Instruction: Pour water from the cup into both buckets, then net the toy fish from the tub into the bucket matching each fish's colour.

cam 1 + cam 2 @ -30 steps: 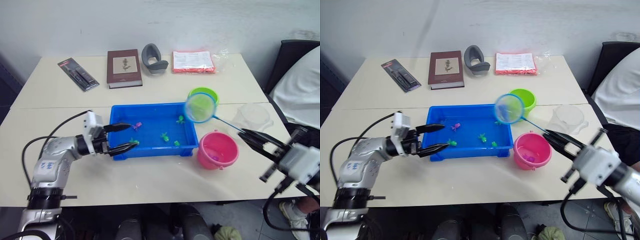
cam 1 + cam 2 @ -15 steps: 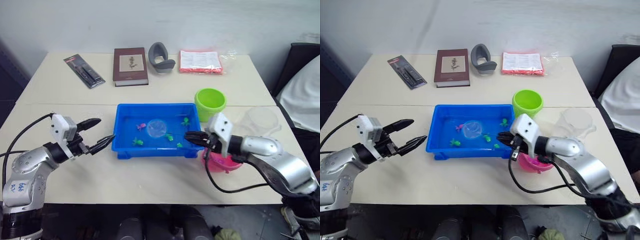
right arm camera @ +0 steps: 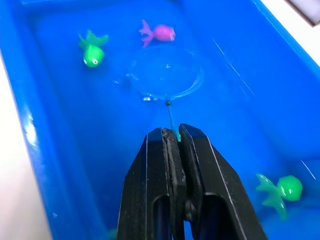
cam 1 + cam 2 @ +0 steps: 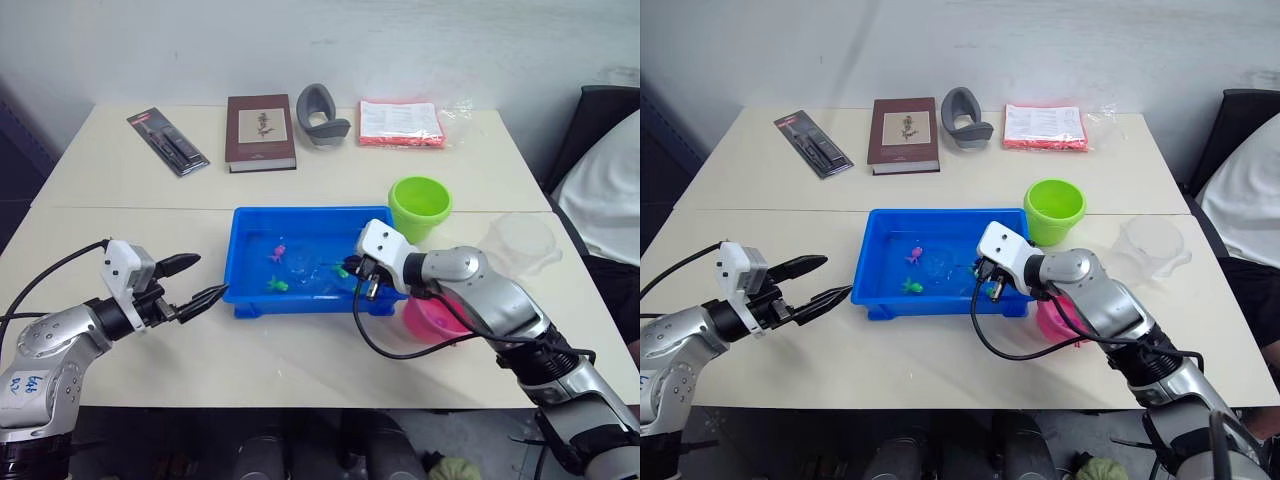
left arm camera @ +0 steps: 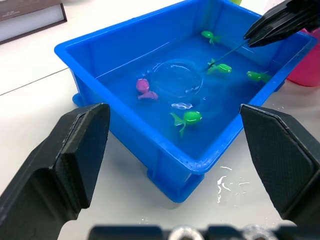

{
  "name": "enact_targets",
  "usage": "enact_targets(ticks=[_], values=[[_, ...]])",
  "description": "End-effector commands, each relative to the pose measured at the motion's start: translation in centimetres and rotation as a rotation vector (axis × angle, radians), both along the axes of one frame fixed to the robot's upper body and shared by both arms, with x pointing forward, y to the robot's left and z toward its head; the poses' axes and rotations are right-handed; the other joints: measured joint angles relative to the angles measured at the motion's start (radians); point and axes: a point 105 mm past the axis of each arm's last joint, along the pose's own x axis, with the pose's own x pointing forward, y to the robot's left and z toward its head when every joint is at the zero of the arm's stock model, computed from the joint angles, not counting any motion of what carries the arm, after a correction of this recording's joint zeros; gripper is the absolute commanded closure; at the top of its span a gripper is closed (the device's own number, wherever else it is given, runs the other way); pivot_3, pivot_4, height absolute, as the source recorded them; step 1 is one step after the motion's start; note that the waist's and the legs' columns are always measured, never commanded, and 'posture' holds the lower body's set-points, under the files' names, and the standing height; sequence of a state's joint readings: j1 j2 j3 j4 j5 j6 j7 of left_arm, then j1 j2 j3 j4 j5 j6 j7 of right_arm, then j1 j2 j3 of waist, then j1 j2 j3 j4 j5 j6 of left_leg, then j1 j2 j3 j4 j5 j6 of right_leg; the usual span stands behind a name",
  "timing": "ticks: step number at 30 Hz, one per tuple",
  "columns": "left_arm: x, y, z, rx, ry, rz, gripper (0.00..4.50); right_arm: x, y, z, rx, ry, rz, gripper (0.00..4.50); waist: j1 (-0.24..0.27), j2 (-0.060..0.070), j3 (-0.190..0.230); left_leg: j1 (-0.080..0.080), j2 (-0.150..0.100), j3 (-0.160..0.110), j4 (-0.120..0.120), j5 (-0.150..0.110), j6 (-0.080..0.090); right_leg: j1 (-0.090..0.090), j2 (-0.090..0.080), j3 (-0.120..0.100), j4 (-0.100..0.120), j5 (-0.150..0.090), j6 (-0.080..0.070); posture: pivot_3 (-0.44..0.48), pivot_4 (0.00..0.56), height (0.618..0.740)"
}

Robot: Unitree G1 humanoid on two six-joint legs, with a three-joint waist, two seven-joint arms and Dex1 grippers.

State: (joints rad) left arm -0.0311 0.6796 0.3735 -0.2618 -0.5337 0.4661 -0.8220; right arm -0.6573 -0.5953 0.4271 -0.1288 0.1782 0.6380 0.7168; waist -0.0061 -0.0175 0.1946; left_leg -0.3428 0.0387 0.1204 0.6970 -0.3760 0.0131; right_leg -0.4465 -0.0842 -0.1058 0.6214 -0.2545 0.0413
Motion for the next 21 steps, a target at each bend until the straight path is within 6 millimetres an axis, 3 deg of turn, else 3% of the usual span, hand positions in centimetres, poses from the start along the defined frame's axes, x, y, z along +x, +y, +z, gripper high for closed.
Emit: enact_targets(ticks=[1, 9, 17, 21], values=[[-0.4, -0.2, 1.1, 0.015, -0.039, -0.021, 0.06, 0.0, 1.2, 0.6, -0.011, 0.009, 0.031, 4.5, -0.001, 0.0, 0.0, 0.0, 0.0, 0.0, 0.0, 0.0, 0.0, 0.0, 0.0, 0.0, 0.0, 0.0, 0.0, 0.0, 0.15, 0.74], [-0.5, -0.1, 1.3, 0.017, -0.042, -0.013, 0.06, 0.9, 2.1, 1.1, -0.014, 0.023, 0.041, 4.5, -0.022, 0.0, 0.0, -0.001, 0.0, 0.0, 0.0, 0.0, 0.0, -0.001, 0.0, 0.0, 0.0, 0.0, 0.0, 0.0, 0.15, 0.74], [-0.5, 1.6, 0.2, 0.005, 0.023, 0.087, 0.06, 1.4, 6.1, 0.4, 0.0, 0.025, 0.141, 4.5, -0.029, 0.0, 0.0, -0.002, 0.001, 0.0, 0.0, 0.0, -0.001, -0.002, 0.001, 0.0, 0.003, 0.0, -0.001, 0.0, 0.15, 0.74], [-1.0, 2.5, -0.1, 0.008, 0.035, 0.114, 0.06, 1.1, 8.2, 1.1, 0.036, 0.01, 0.199, 4.5, -0.03, 0.0, 0.0, -0.003, 0.001, 0.0, 0.0, 0.0, -0.001, -0.003, 0.001, 0.0, 0.004, 0.0, -0.001, 0.0, 0.15, 0.74]])
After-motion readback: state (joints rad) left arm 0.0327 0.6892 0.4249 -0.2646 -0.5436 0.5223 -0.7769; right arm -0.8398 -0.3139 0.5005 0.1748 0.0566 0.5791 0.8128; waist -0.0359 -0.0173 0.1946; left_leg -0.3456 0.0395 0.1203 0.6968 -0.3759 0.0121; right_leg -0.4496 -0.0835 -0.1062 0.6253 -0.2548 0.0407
